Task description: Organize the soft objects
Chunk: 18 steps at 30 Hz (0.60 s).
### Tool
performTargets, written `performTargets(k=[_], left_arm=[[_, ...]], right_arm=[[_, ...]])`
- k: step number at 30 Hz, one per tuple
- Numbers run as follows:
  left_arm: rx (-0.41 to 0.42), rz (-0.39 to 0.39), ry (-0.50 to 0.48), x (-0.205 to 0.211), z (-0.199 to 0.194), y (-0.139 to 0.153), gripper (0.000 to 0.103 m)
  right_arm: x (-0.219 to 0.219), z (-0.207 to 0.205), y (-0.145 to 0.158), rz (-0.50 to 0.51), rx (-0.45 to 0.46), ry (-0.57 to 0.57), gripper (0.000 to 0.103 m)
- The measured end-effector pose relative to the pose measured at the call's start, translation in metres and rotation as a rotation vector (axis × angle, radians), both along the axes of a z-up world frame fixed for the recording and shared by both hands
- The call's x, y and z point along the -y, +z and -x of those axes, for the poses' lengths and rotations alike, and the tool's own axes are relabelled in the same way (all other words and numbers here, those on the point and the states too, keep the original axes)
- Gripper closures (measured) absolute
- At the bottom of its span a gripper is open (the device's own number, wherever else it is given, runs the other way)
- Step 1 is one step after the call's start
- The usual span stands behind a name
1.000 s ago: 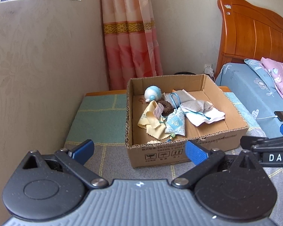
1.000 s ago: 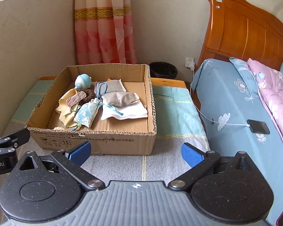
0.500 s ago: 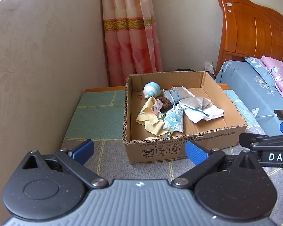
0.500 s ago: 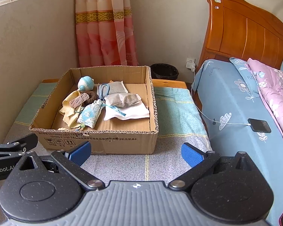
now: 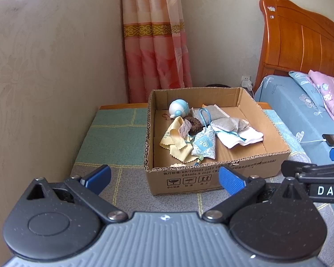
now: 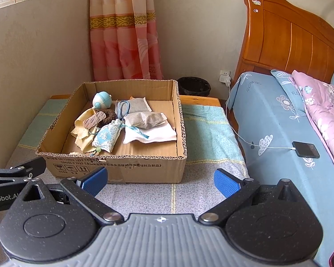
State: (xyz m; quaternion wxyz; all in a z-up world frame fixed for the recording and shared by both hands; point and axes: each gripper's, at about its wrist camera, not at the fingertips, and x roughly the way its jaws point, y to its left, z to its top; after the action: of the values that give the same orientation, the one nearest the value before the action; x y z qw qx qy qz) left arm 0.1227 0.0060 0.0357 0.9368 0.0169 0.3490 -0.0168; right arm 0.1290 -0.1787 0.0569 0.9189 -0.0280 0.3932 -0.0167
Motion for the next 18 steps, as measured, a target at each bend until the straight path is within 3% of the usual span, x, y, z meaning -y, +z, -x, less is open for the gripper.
performTargets(k=[18], left_arm=[[-0.008, 0.003, 0.012, -0.0015, -0.0008, -0.0019, 0.001]], right_arm=[[-0.0018, 0.0025, -0.0001, -0.003, 0.003, 0.012, 0.000]])
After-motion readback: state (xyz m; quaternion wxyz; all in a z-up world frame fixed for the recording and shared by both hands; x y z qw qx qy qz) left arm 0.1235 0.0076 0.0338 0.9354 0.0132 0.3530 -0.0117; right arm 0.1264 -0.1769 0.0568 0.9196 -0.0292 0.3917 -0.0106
